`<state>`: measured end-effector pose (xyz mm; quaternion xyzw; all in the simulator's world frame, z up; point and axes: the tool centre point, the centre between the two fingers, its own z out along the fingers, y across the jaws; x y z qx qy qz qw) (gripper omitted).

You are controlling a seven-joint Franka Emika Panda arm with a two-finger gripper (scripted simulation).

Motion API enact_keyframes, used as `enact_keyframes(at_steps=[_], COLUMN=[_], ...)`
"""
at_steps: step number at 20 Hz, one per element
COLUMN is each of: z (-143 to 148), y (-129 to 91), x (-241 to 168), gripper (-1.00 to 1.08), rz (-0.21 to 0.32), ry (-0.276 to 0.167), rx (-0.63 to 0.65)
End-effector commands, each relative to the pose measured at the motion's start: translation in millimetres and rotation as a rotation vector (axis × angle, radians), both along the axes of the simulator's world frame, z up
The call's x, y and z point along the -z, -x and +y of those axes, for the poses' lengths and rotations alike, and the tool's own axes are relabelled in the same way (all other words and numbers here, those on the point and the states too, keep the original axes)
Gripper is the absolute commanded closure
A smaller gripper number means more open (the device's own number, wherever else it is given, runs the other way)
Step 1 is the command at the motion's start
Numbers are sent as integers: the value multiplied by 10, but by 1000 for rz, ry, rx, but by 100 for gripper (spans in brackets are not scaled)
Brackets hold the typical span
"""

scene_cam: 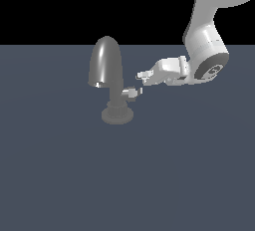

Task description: Turn on the faucet by rotating a designated handle.

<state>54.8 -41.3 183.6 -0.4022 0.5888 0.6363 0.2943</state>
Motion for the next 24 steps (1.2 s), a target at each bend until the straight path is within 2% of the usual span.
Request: enact_keyframes(at_steps=[1, 5, 14, 24], z=[-1, -1, 4, -41], y=[13, 24, 19, 331], x=[65, 105, 81, 356], gripper=[108, 108, 108, 108], rz=[21, 34, 26, 26], ry=[-10, -16, -13, -13], rx=[21, 34, 27, 27])
